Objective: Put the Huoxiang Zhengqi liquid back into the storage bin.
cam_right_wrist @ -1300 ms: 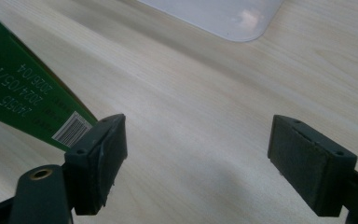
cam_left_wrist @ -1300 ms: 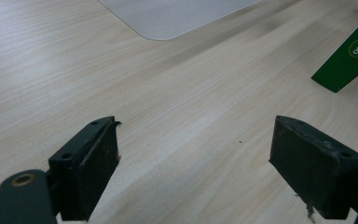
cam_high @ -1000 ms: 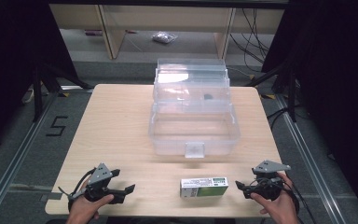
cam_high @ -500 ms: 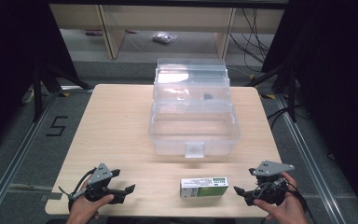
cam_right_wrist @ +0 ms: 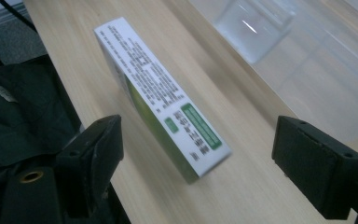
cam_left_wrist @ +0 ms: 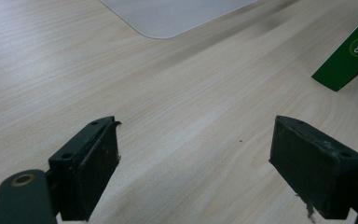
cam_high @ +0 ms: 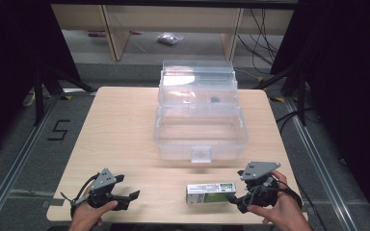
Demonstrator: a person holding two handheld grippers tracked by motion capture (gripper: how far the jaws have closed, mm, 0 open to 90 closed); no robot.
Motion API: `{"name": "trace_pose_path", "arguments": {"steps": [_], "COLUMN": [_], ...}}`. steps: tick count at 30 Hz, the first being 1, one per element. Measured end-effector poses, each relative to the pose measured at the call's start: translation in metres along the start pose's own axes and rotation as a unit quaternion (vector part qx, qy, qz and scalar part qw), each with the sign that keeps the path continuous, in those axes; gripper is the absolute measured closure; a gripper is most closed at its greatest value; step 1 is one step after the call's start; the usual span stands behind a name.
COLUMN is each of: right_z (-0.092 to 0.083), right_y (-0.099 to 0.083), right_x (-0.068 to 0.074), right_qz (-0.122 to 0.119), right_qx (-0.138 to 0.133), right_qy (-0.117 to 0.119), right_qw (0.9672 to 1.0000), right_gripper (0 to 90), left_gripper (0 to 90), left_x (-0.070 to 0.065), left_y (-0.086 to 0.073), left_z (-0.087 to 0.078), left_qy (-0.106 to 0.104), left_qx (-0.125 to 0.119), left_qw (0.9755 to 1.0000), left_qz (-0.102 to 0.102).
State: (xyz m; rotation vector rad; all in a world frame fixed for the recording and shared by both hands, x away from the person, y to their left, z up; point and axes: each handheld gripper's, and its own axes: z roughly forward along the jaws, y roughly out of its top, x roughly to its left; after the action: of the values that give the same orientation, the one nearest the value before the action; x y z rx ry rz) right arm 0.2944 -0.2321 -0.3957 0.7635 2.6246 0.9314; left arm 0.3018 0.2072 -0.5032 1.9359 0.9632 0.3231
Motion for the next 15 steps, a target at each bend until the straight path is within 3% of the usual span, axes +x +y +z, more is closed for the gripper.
{"name": "trace_pose_path", "arguments": {"steps": [6,8,10,15], "right_z": [0.012,0.015,0.024,0.037], "right_y": [0.013,0.015,0.021,0.030], "right_x": [0.004,0.006,0.006,0.008], "right_qz": [-0.024,-0.019,-0.037,-0.051], "right_qx": [0.022,0.026,0.036,0.056], "right_qy": [0.012,0.019,0.020,0.031], "right_qw": [0.9994,0.9993,0.9985,0.9966], "right_gripper": [17.5,17.5,18.5,19.6], "left_gripper": [14.8,14.7,14.8,14.8], "left_x": [0.001,0.000,0.000,0.000], "left_y": [0.000,0.000,0.000,0.000], "left_z": [0.001,0.000,0.000,0.001], "left_qy": [-0.002,-0.001,-0.001,-0.002], "left_qx": [-0.001,0.000,0.001,-0.001], "left_qw": [1.0000,1.0000,1.0000,1.0000], "left_qz": [0.002,0.001,0.002,0.000]}}
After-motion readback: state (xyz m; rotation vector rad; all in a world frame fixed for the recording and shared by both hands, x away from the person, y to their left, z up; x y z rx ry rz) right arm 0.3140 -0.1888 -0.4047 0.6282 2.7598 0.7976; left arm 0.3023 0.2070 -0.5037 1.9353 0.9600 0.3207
